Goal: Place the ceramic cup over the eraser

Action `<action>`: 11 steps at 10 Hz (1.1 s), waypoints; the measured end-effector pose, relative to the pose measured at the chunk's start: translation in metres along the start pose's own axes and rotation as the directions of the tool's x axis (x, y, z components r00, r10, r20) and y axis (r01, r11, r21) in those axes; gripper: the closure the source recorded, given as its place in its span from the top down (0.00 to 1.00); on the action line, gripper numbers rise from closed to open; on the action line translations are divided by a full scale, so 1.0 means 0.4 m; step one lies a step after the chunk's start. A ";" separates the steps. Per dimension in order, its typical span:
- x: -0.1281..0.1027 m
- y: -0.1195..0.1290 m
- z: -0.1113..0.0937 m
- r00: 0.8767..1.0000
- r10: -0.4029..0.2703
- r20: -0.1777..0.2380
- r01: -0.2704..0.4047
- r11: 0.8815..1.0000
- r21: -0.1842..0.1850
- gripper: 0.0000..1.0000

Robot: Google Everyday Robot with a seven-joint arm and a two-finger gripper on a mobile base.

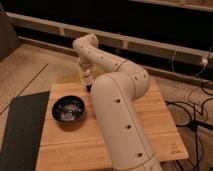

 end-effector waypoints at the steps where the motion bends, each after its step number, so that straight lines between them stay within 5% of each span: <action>1: 0.003 0.007 0.009 1.000 0.009 0.016 -0.009 1.000 -0.019 0.00; 5: 0.065 0.029 0.021 1.000 0.018 0.001 -0.018 0.997 -0.077 0.00; 11: 0.110 0.027 0.008 0.999 0.015 -0.052 -0.019 0.997 -0.081 0.00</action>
